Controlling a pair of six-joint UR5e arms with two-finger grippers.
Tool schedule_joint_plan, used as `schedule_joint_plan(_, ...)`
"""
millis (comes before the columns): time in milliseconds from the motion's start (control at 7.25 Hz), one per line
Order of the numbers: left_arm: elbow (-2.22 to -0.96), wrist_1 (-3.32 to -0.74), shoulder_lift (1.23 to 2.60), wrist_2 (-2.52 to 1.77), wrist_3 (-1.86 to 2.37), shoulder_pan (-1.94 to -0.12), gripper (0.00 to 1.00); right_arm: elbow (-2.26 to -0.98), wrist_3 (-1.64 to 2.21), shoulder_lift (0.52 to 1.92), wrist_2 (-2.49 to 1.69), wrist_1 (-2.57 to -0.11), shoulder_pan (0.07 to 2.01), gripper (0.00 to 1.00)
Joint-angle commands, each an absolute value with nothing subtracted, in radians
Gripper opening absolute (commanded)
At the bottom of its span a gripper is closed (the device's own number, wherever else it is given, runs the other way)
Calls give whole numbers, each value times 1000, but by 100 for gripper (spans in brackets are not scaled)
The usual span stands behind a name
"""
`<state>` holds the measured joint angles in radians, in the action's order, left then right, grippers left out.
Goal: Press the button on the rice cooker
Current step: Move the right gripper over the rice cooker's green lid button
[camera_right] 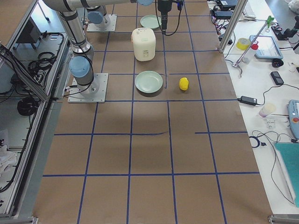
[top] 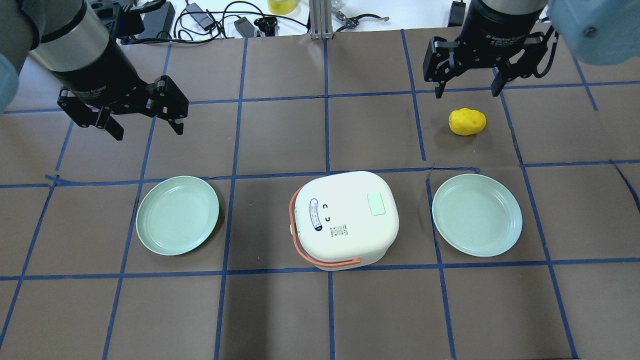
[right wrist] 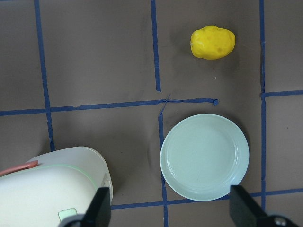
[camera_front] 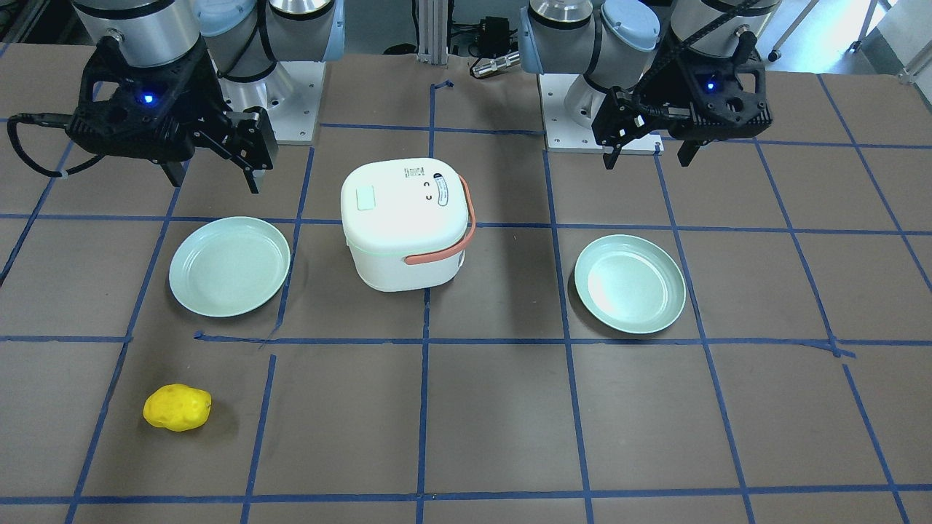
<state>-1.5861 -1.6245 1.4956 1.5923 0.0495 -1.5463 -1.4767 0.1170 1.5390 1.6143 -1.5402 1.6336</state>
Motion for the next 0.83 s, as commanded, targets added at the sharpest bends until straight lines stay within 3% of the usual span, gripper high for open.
schedule_joint_plan(0, -1586, -1624, 1496, 1592, 51, -1546, 100, -1528, 153, 1554, 1576, -1543, 1688, 8)
schedule_joint_plan(138, -1586, -1624, 1496, 1592, 49, -1546, 100, -1569, 207, 1554, 1575, -1545, 1744, 0)
schedule_joint_plan(690, -1586, -1624, 1496, 1592, 49, -1546, 100, -1791, 266, 1545, 1507, -1739, 1865, 0)
